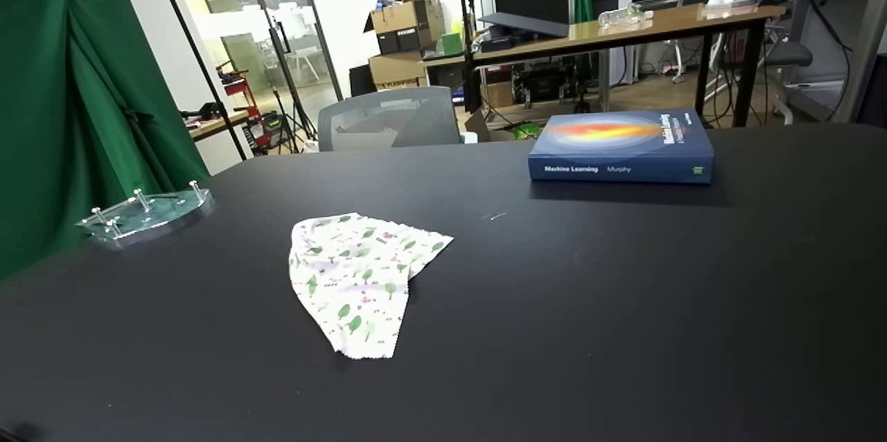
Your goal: Unfold the cloth on the table
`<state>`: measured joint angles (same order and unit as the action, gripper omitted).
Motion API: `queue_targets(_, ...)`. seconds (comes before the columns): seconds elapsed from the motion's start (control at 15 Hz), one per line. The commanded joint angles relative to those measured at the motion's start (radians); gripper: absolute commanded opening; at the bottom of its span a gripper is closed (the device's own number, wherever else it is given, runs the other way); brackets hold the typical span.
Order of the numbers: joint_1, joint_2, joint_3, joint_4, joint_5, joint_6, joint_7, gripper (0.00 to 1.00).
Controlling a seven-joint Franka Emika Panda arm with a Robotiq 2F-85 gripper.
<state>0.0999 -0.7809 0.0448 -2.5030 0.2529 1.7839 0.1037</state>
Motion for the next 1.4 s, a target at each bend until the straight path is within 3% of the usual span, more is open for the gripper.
queue_targets(0.0,-0.014,0.001,0.01,0.003,0.007,-0.005,-0.007,1.0)
queue_targets(0.53,-0.015,0.004,0.014,0.005,0.009,0.007,-0.003,1.0)
queue_targets(1.13,-0.21,0.22,-0.024,-0.005,-0.162,0.254,0.054,1.0)
queue_targets(1.2,-0.176,0.17,-0.034,-0.025,-0.135,0.232,0.01,1.0)
queue_targets(1.33,-0.197,0.216,-0.041,-0.024,-0.151,0.261,0.014,1.0)
